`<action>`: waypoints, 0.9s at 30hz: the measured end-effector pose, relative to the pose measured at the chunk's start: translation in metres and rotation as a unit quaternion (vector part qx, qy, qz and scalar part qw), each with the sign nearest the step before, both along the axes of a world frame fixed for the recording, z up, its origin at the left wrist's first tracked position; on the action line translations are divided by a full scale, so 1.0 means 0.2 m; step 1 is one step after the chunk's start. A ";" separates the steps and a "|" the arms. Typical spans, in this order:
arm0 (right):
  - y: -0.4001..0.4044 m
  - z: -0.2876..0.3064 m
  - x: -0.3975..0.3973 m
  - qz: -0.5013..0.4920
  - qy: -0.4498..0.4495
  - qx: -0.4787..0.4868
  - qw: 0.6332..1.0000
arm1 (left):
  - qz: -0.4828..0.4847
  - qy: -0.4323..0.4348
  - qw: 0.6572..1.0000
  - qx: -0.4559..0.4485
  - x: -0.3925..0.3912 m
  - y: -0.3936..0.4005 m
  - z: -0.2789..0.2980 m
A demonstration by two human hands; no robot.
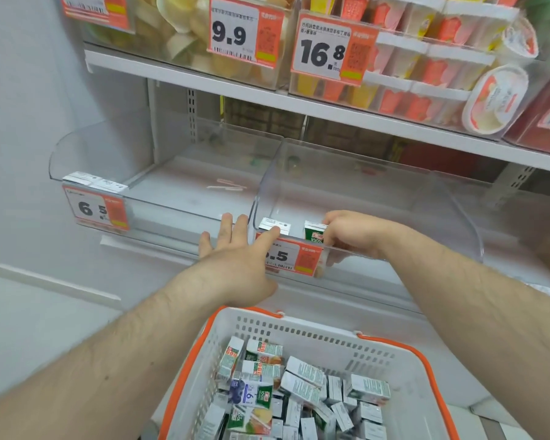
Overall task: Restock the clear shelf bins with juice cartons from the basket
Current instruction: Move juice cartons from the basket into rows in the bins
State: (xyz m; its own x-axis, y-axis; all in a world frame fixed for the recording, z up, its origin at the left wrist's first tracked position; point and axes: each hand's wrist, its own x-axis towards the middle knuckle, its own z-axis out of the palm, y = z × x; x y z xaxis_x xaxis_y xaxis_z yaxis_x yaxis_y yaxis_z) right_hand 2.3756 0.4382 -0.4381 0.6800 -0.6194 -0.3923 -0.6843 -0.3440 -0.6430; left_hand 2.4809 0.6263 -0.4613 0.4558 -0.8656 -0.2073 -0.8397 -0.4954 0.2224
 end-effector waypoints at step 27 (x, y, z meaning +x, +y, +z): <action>0.24 -0.03 -0.14 -0.093 -0.097 -0.370 0.919 | 0.037 -0.064 0.987 -0.141 -0.14 0.02 -0.07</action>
State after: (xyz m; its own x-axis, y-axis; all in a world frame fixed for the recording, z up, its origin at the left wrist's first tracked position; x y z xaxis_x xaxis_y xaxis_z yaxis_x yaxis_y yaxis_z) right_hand 2.3475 0.4855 -0.4433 0.5478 -0.7805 0.3012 -0.6722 -0.6250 -0.3968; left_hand 2.4524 0.6303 -0.4761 0.5264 -0.8442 0.1011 -0.8340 -0.4895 0.2546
